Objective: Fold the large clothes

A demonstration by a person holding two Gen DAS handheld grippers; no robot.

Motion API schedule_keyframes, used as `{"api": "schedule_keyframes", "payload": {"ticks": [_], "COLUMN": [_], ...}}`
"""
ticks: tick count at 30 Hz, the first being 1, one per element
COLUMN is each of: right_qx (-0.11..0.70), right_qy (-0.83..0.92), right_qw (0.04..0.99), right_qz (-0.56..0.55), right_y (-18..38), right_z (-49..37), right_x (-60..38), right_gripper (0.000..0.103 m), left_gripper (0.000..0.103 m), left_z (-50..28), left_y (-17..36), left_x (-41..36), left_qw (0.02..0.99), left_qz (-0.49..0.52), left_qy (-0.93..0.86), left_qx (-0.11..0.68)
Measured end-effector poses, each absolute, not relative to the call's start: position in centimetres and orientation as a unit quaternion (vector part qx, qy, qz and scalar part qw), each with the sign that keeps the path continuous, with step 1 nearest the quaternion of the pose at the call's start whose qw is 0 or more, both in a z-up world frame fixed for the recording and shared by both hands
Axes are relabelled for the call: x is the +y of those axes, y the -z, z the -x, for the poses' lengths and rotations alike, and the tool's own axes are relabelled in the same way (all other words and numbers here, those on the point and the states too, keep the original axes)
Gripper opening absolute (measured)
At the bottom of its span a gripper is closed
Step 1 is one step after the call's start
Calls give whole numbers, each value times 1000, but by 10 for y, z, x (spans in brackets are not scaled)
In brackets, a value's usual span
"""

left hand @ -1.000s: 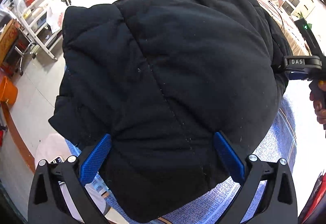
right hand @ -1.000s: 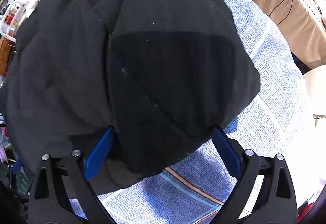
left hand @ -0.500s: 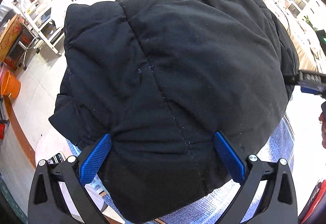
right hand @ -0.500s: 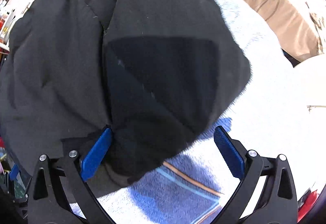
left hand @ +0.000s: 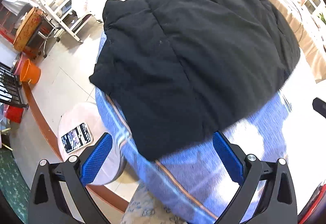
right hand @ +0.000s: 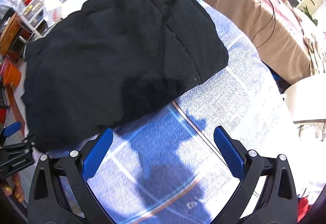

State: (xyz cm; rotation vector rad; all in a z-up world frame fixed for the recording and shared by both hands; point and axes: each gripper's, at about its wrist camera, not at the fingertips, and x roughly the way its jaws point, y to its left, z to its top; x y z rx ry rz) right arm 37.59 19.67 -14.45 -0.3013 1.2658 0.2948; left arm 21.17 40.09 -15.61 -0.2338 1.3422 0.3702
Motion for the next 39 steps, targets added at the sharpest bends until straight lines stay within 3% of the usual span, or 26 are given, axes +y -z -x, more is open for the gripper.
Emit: {"api": "schedule_keyframes", "payload": {"ticks": [13, 39], "right_qx": [550, 551], "right_qy": [-185, -207], "right_qw": [802, 794], "right_qz": [139, 151], "right_y": [78, 72], "right_z": [-363, -352], "right_x": [203, 208], "right_gripper": [98, 98], "left_gripper": [97, 97], "left_z": [-198, -191], "left_y": [98, 93], "left_x": [357, 361], "left_qw": [800, 798], "left_qz": [60, 59], "left_qy": [-154, -173], "left_qx": [577, 574]}}
